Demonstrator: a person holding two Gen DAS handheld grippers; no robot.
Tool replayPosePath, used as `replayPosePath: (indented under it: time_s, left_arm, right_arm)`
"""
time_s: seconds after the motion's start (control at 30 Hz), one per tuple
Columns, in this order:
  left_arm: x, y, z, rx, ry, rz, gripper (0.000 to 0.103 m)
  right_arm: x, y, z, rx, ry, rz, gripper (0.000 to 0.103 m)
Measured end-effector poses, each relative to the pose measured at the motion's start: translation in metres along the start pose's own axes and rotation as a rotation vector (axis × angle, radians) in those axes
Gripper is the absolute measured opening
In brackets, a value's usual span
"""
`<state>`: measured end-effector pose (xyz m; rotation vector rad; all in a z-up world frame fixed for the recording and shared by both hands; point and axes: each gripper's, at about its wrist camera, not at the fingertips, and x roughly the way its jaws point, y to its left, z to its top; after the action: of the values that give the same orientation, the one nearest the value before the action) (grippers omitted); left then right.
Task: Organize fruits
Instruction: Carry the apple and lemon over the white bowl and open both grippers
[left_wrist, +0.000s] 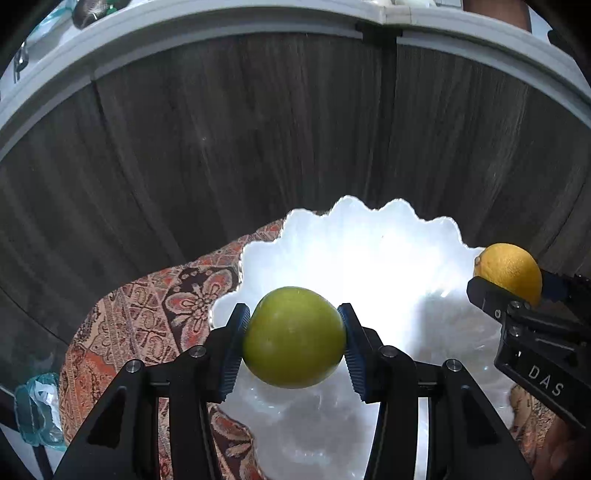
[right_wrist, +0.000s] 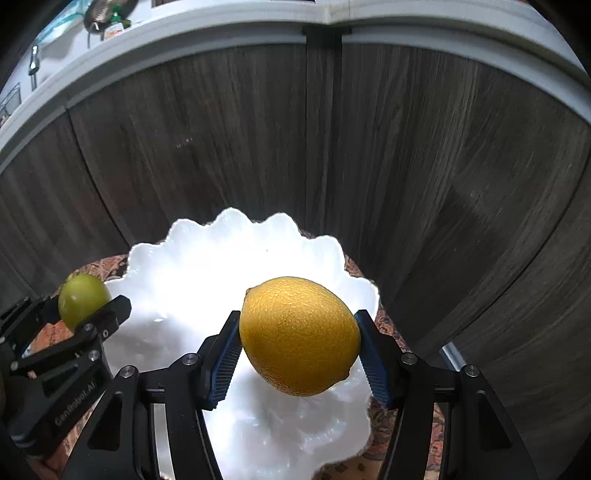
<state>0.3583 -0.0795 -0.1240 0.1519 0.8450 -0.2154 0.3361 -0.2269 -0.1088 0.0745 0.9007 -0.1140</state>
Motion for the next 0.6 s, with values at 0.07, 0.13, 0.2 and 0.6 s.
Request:
replayPosePath:
  time_s: [0.07, 0.13, 0.2, 0.6]
  left_arm:
    - [0.006, 0.001, -0.002, -0.008, 0.013, -0.002, 0.048]
    - [0.011, 0.000, -0.006, -0.005, 0.023, -0.001, 0.048]
    - [0.013, 0.000, -0.009, -0.001, 0.026, 0.002, 0.048]
    - [0.012, 0.008, -0.010, -0.002, 0.049, 0.044, 0.068]
  right_arm:
    - [0.005, 0.000, -0.001, -0.003, 0.011, -0.003, 0.060]
    - [0.009, 0.001, -0.003, -0.008, 0.019, -0.002, 0.060]
    - [0.012, 0.001, -0.005, -0.012, 0.027, 0.000, 0.060]
    - [0.015, -0.003, -0.009, -0.016, 0.046, -0.027, 0.063]
